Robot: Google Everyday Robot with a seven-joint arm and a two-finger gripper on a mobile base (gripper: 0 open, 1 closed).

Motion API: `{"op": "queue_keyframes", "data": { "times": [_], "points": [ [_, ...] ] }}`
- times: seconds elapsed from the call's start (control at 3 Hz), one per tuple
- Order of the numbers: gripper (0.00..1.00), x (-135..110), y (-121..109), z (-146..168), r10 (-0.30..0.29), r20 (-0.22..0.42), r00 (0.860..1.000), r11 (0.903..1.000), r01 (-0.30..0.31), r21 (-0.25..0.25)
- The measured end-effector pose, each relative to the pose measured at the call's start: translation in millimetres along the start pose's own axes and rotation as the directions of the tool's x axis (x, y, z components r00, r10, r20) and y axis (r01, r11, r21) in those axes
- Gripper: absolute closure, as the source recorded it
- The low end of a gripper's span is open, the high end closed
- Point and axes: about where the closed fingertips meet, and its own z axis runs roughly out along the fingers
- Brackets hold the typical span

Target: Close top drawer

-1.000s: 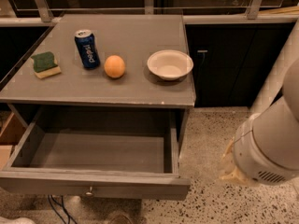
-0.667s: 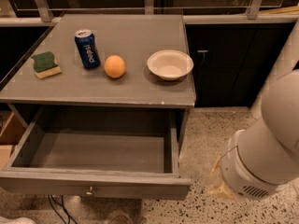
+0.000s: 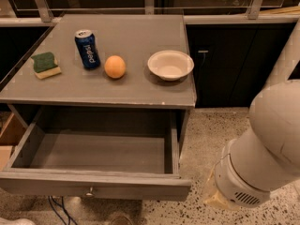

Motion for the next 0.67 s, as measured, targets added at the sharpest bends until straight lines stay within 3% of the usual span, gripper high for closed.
{"op": "queue_keyframes", "data": {
  "times": [0.33,0.67],
  "points": [
    [1.00,-1,9,28,0.009,-0.005,1.000,0.9998,-0.009,-0.015],
    [1.00,-16,11,80,0.028,0.028,0.999,0.9996,-0.027,-0.003]
  ]
}}
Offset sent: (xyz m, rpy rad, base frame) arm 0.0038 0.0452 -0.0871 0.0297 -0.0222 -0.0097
